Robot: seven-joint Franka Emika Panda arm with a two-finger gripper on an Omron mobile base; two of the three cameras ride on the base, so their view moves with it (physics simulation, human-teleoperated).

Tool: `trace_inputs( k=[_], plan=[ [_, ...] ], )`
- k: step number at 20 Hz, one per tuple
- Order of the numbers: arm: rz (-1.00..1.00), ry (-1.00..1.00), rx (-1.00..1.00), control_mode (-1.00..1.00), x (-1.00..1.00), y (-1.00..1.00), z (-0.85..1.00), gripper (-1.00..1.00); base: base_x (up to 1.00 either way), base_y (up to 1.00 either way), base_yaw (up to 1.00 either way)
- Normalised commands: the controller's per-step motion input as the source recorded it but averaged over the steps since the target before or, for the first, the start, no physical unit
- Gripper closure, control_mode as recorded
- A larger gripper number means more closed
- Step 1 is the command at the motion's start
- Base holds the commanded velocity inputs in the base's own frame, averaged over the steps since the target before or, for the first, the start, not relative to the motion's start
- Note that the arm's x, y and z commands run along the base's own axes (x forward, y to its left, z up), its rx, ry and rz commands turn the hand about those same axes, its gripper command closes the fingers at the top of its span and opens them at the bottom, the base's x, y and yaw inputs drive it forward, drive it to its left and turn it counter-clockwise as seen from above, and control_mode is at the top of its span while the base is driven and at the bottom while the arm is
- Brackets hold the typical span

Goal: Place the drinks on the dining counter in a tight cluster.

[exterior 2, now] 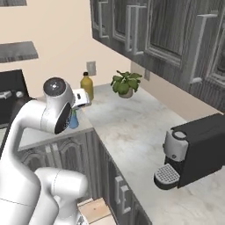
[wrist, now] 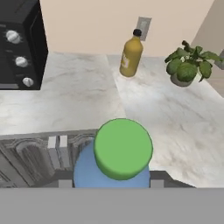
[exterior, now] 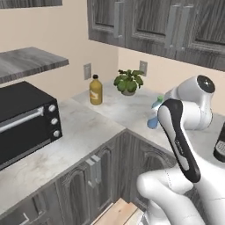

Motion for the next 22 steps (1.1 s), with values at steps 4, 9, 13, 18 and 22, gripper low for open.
trace_inputs(
  k=[4,9,13,18,22],
  plan=[
    [0.0,0.0,0.0,1.0,0.0,0.0,0.0,1.0,0.0,0.01,0.38],
    [0.0,0.0,0.0,1.0,0.0,0.0,0.0,1.0,-0.13,0.1,0.75],
    [0.0,0.0,0.0,1.0,0.0,0.0,0.0,1.0,-0.1,0.15,0.92],
    [0.0,0.0,0.0,1.0,0.0,0.0,0.0,1.0,0.04,0.24,0.99],
    [0.0,0.0,0.0,1.0,0.0,0.0,0.0,1.0,0.21,0.22,0.98]
  ],
)
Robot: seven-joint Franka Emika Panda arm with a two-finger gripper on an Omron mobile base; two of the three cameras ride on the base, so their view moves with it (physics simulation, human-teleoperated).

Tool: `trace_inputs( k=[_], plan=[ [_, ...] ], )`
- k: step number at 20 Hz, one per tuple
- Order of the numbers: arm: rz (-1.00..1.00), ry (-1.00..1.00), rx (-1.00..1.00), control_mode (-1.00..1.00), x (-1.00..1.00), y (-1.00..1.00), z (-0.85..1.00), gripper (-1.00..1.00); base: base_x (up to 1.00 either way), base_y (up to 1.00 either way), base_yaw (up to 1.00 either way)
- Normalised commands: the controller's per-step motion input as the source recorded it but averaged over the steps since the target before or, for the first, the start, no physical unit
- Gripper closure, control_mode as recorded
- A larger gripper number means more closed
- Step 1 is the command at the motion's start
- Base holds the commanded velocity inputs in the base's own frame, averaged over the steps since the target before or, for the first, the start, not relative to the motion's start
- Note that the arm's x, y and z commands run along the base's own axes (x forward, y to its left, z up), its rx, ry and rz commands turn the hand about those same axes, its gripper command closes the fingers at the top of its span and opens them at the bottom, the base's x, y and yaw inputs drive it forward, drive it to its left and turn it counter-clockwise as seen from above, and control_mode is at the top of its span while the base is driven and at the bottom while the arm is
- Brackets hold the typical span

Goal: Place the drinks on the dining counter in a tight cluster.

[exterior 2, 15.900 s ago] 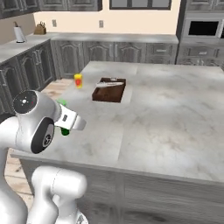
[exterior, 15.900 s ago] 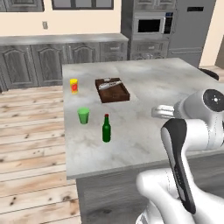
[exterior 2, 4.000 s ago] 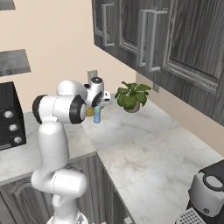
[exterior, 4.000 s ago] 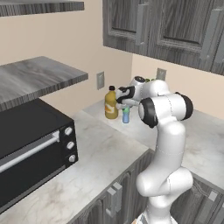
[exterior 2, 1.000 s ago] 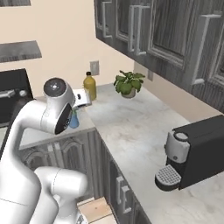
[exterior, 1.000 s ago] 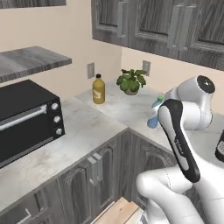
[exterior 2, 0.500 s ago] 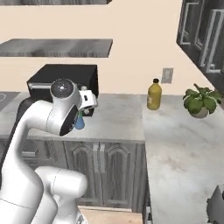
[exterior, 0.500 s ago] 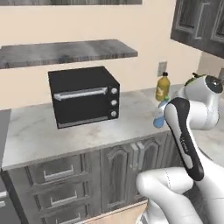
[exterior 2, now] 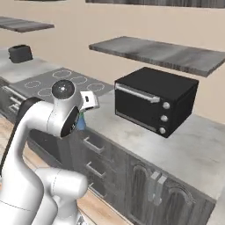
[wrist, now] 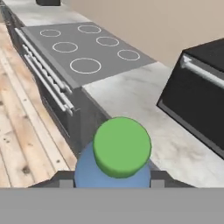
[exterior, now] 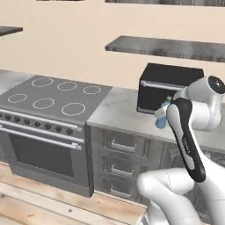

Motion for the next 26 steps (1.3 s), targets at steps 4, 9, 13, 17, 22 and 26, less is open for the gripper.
trace_inputs(
  k=[4,9,13,17,22,26],
  plan=[
    [0.0,0.0,0.0,1.0,0.0,0.0,0.0,1.0,0.16,0.17,1.0],
    [0.0,0.0,0.0,1.0,0.0,0.0,0.0,1.0,0.34,0.1,0.98],
    [0.0,0.0,0.0,1.0,0.0,0.0,0.0,1.0,0.56,0.04,0.95],
    [0.0,0.0,0.0,1.0,0.0,0.0,0.0,1.0,0.77,0.0,0.89],
    [0.0,0.0,0.0,1.0,0.0,0.0,0.0,1.0,1.0,0.0,0.68],
    [0.0,0.0,0.0,1.0,0.0,0.0,0.0,1.0,1.0,-0.11,0.74]
  ],
)
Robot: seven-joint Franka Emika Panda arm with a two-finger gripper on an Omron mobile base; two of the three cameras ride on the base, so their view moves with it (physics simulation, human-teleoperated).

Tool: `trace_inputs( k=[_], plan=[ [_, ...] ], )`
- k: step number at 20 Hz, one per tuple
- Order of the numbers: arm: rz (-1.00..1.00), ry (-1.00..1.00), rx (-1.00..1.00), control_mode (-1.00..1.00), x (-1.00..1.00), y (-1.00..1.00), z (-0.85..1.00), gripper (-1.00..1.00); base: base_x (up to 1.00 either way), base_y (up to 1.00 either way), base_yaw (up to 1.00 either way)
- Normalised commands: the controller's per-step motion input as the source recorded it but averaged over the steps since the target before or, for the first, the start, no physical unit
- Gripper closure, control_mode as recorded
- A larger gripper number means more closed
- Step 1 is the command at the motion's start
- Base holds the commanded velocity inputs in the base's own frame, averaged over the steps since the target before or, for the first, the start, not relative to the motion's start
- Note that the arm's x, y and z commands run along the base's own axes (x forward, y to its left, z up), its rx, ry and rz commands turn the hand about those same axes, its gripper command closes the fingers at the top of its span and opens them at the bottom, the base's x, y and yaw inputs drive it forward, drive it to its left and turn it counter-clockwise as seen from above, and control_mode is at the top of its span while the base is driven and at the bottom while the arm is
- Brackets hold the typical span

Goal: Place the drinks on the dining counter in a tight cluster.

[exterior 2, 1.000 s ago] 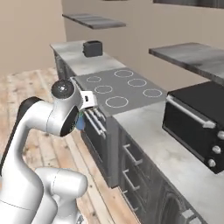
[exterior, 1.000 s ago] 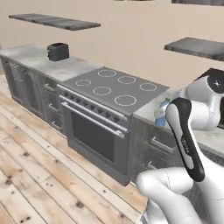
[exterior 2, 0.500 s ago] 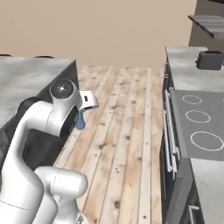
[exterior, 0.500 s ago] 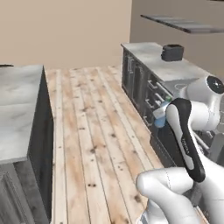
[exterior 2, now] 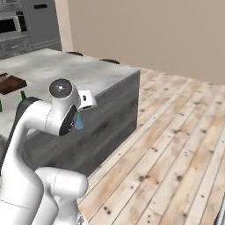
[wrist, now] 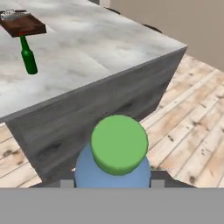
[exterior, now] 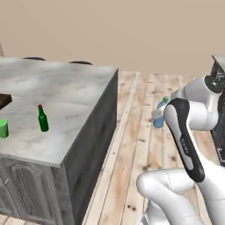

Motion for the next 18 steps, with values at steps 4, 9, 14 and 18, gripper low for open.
trace_inputs(
  k=[4,9,14,18],
  plan=[
    [0.0,0.0,0.0,1.0,0.0,0.0,0.0,1.0,0.95,-0.43,0.7],
    [0.0,0.0,0.0,1.0,0.0,0.0,0.0,1.0,0.87,-0.37,0.78],
    [0.0,0.0,0.0,1.0,0.0,0.0,0.0,1.0,0.82,-0.03,0.9],
    [0.0,0.0,0.0,1.0,0.0,0.0,0.0,1.0,0.86,-0.09,0.88]
  ],
)
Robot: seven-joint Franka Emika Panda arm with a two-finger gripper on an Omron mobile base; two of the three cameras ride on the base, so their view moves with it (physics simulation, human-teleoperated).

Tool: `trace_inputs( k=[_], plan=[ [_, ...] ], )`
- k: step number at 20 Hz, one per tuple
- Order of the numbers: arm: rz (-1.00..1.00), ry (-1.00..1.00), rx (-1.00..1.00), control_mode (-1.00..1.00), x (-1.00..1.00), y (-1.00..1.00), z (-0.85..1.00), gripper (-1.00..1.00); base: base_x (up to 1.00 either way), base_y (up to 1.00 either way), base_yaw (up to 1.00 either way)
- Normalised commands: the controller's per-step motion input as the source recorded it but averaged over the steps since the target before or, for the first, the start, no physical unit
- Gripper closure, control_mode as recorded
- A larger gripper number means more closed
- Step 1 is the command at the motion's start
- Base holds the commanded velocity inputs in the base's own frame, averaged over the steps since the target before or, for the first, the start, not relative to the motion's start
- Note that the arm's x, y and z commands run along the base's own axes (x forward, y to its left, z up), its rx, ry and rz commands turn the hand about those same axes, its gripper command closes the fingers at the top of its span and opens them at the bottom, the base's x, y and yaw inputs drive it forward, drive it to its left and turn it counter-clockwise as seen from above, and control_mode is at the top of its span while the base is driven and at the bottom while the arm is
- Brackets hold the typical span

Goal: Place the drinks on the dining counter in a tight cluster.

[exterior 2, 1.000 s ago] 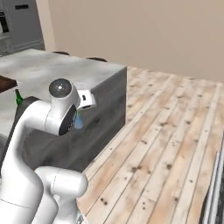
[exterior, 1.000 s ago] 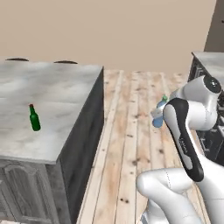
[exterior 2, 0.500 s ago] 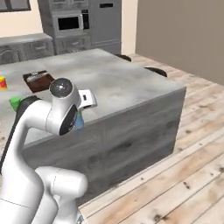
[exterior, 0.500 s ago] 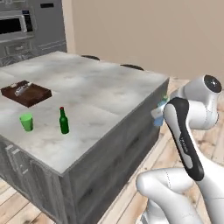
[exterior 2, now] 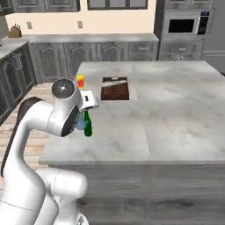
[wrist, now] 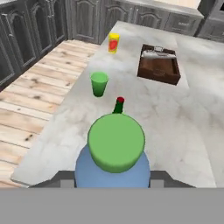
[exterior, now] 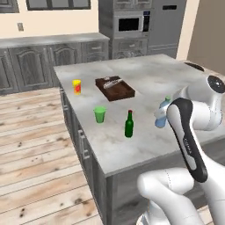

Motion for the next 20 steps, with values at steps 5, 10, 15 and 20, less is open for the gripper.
trace_inputs(
  k=[5,10,15,20],
  plan=[
    [0.0,0.0,0.0,1.0,0.0,0.0,0.0,1.0,0.56,-0.87,0.45],
    [0.0,0.0,0.0,1.0,0.0,0.0,0.0,1.0,0.01,-0.77,0.02],
    [0.0,0.0,0.0,1.0,0.0,0.0,0.0,1.0,0.02,-0.32,0.0],
    [0.0,0.0,0.0,1.0,0.0,0.0,0.0,1.0,0.02,-0.02,0.0]
  ],
)
